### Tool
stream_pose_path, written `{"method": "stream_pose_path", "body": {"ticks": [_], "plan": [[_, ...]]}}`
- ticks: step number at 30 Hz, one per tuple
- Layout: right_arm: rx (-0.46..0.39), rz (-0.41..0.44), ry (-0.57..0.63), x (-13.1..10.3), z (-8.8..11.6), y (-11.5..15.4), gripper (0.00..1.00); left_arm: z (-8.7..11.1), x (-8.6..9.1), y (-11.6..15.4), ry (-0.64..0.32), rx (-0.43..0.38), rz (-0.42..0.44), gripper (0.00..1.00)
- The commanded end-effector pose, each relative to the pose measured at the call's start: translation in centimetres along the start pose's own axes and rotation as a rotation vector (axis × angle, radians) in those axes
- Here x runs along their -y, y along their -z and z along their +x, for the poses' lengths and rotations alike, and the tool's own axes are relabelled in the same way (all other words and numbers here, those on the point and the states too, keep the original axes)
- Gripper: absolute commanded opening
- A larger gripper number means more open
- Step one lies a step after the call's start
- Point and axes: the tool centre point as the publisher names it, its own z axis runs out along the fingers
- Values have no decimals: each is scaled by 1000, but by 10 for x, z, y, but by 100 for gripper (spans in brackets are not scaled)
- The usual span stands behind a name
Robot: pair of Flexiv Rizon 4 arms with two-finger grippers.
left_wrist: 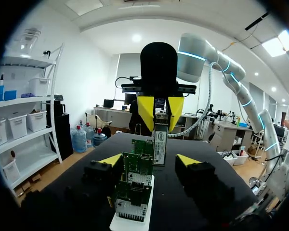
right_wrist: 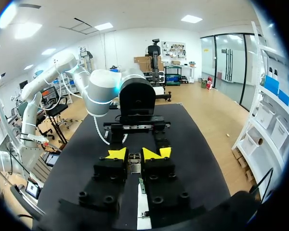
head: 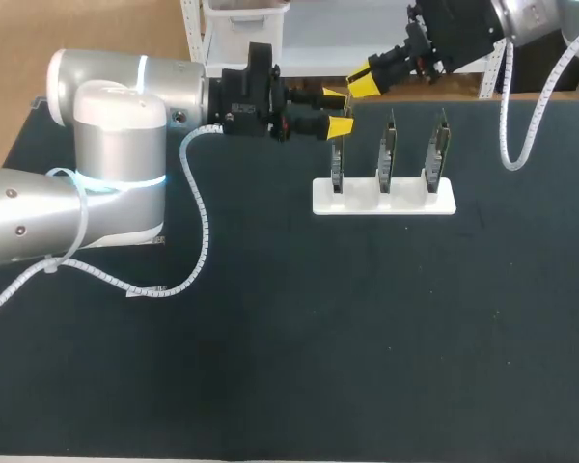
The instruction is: Pick up the optical module with the left hand, and insert it into the network port with the right hand.
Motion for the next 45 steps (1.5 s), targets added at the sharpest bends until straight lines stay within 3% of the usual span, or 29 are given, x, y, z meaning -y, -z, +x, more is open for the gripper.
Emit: {"method": "stream_pose_path", "body": {"ticks": [1,5,7,13,21,28,45], "plan": [[-1,9,3,-4,-1,0,0,-1,-1,1,-4,-1,3,100],[-3,10,4,-4,-1,0,0,-3,-1,5,-5,-3,10,100],[-5,10,4,-4,-1,0,0,-4,0,9,-50,-64,12,100],[-11,9,6,-5,-1,1,0,-6,-6,28,-66,-127,4,100],[-10,21,13,-5,-3,4,0,6,-14,36,-40,-238,15,100],[-4,27,18,-5,-4,5,0,23,-18,37,4,-282,12,100],[8,29,29,-5,-5,5,0,40,-18,40,20,-387,37,100]]}}
